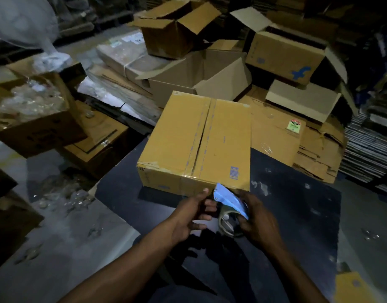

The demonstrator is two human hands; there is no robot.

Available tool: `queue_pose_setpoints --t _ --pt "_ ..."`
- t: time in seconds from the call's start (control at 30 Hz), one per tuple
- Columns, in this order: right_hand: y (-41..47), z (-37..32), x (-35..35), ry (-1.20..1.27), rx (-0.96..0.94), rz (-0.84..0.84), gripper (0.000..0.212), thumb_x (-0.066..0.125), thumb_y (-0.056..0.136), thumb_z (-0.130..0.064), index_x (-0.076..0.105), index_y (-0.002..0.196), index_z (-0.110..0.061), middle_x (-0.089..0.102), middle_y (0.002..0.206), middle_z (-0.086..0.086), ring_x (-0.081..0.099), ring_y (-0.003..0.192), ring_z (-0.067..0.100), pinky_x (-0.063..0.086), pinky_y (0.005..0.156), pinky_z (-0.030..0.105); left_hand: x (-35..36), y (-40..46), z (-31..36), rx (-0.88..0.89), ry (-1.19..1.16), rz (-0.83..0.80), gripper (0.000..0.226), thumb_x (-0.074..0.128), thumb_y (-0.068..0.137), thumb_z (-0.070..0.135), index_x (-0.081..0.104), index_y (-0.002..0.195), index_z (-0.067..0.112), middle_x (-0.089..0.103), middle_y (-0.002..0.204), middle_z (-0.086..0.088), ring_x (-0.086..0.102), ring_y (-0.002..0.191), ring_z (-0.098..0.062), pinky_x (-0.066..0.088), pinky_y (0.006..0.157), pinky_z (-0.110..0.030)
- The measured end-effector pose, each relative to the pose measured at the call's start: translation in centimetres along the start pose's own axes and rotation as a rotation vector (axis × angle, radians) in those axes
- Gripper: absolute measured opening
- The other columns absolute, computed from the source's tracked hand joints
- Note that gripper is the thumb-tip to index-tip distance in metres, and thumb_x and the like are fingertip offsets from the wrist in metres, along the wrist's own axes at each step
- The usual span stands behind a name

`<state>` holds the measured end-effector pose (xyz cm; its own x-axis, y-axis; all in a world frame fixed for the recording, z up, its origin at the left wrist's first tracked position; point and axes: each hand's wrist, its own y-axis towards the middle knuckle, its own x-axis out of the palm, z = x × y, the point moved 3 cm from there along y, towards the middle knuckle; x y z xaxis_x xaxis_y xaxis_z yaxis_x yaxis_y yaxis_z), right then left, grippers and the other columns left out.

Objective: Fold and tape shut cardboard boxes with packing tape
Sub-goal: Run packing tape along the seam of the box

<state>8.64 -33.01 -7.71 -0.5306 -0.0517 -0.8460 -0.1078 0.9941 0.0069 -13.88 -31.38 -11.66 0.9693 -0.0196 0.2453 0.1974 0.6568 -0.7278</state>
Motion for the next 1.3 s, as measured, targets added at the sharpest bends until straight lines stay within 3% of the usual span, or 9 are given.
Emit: queue_pose_setpoints --t 0.17,0.3,0.4,0.57,0.77,0.93,1.07,1.17,1.3 --pt "1.9 -2.0 1.3 0.021 -0.162 -0.025 0.072 0.072 0.090 -0.033 0.039 0.152 -0.048 0.053 0.128 -0.017 0.063 0.102 0.019 0.044 0.064 0.032 -1.8 -0.4 1.1 -0.004 -0.134 0.057 0.027 0.071 0.105 0.039 0.081 0.117 0.017 0.083 0.098 0.002 0.069 0.083 -0.019 0.056 0.074 -0.035" --pt "4.1 -4.6 1.8 0.047 -0.308 -0.062 0.079 0.075 0.089 -0.023 0.039 0.156 -0.042 0.053 0.134 -0.010 0.062 0.103 0.022 0.054 0.063 0.040 -3.8 -0.8 2.4 0.086 -0.235 0.137 0.019 0.063 0.108 0.013 0.078 0.097 0.008 0.077 0.082 -0.005 0.068 0.067 -0.016 0.055 0.068 -0.032" --pt "6.5 -7.3 1.9 0.005 -0.381 -0.080 0.080 0.072 0.085 -0.026 0.038 0.156 -0.043 0.052 0.127 -0.005 0.062 0.096 0.026 0.055 0.059 0.042 -6.3 -1.1 3.5 0.143 -0.299 0.206 0.013 0.068 0.105 0.013 0.079 0.101 0.006 0.077 0.080 -0.006 0.068 0.065 -0.015 0.058 0.072 -0.032" --pt "10.0 -12.5 2.8 -0.013 -0.511 -0.120 0.076 0.074 0.087 -0.030 0.042 0.154 -0.045 0.048 0.125 -0.012 0.058 0.097 0.022 0.044 0.061 0.033 -10.7 -1.2 4.4 0.038 -0.575 0.167 0.019 0.060 0.107 0.022 0.073 0.097 0.012 0.073 0.075 -0.004 0.068 0.067 -0.018 0.059 0.075 -0.039" --pt "13.5 -17.6 4.5 0.078 -0.685 -0.176 0.062 0.066 0.088 -0.034 0.055 0.148 -0.040 0.053 0.123 -0.010 0.062 0.099 0.026 0.054 0.069 0.041 -15.4 -1.2 4.8 0.036 -0.601 0.166 0.015 0.057 0.109 0.009 0.072 0.106 0.009 0.066 0.070 -0.003 0.061 0.056 -0.012 0.067 0.068 -0.037" --pt "16.7 -20.4 5.3 0.126 -0.662 -0.156 0.070 0.067 0.078 -0.019 0.059 0.144 -0.040 0.055 0.123 -0.011 0.064 0.105 0.021 0.056 0.075 0.040 -19.4 -1.2 6.0 0.076 -0.647 0.087 0.027 0.062 0.110 0.021 0.082 0.103 0.004 0.065 0.078 -0.002 0.055 0.063 -0.012 0.067 0.085 -0.044" --pt "17.9 -22.2 5.3 0.197 -0.675 -0.130 0.066 0.072 0.078 -0.017 0.064 0.142 -0.031 0.060 0.122 -0.006 0.060 0.112 0.003 0.052 0.086 0.023 -20.5 -1.4 6.9 0.095 -0.624 0.013 0.046 0.064 0.106 0.051 0.088 0.101 0.011 0.073 0.091 -0.006 0.065 0.077 -0.021 0.056 0.107 -0.054" --pt "18.1 -22.8 5.9 0.286 -0.649 -0.151 0.067 0.078 0.077 -0.010 0.066 0.141 -0.029 0.063 0.127 -0.007 0.058 0.120 0.002 0.047 0.089 0.016 -20.4 -1.1 7.4 0.090 -0.636 0.020 0.060 0.066 0.099 0.067 0.080 0.114 0.011 0.077 0.113 -0.011 0.069 0.088 -0.027 0.056 0.104 -0.052" --pt "18.6 -22.4 6.5 0.274 -0.611 -0.188 0.078 0.087 0.074 0.005 0.064 0.142 -0.029 0.063 0.134 -0.010 0.055 0.123 0.001 0.042 0.089 0.010 -19.4 -1.9 8.7 0.100 -0.643 0.035 0.061 0.070 0.093 0.071 0.074 0.111 0.012 0.075 0.100 -0.008 0.068 0.078 -0.026 0.058 0.086 -0.044"
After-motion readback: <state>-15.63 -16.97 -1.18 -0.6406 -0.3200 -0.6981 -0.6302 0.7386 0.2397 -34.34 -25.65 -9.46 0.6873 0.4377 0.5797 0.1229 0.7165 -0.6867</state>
